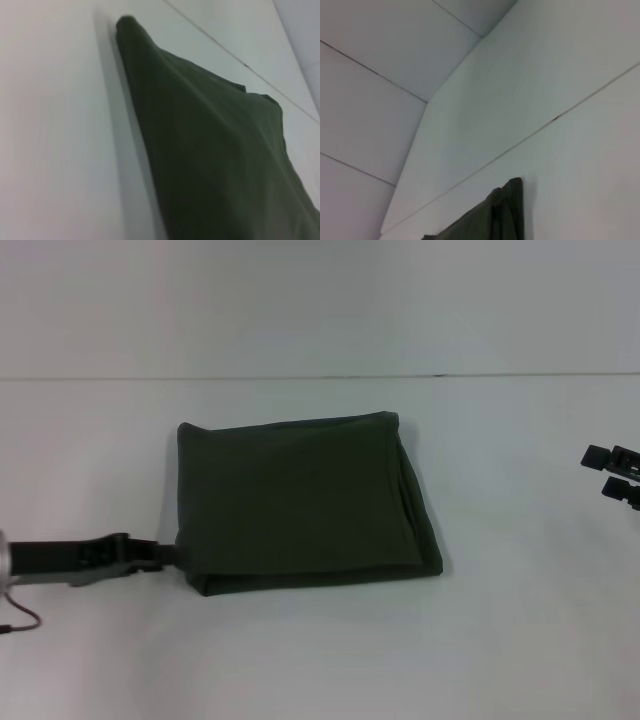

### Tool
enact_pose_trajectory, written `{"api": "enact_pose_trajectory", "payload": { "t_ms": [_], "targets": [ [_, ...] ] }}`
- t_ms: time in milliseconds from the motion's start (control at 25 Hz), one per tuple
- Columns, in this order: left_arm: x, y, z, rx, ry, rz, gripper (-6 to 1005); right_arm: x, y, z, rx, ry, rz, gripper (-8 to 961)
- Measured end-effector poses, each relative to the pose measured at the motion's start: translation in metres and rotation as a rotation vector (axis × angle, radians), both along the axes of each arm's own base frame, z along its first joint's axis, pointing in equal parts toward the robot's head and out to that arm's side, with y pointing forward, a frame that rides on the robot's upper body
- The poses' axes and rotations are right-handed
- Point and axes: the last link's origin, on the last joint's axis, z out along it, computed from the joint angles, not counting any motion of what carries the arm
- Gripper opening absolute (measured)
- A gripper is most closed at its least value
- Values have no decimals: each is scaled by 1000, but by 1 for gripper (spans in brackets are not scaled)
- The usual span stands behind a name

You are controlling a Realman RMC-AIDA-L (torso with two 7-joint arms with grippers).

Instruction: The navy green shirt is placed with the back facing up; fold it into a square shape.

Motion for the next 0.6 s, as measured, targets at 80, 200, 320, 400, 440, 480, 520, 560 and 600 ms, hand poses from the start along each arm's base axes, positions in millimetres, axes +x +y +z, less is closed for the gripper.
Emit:
{"api": "enact_pose_trajectory", "payload": {
  "t_ms": [80,200,320,400,440,480,520,560,600],
  "targets": [
    [-6,1,15,37,20,-7,136,0,0,0,-2,-22,20,926],
    [-6,-1,38,136,13,-108,239,-4,0,1,4,-96,116,926],
    [1,-4,42,168,11,-228,342,-20,4,4,24,-183,283,926],
    [28,-7,24,118,14,-500,425,-36,7,3,29,-237,426,926],
    [31,-6,21,109,17,-525,473,-46,10,1,32,-270,513,926],
    [38,-6,16,91,22,-577,522,-54,11,-3,25,-294,587,926],
    [45,-4,10,74,32,-619,570,-63,13,-8,20,-320,659,926],
    [53,-2,4,54,49,-668,619,-71,16,-14,8,-342,722,927],
    [59,0,-1,40,68,-705,659,-79,19,-22,-14,-362,765,927]
  ]
}}
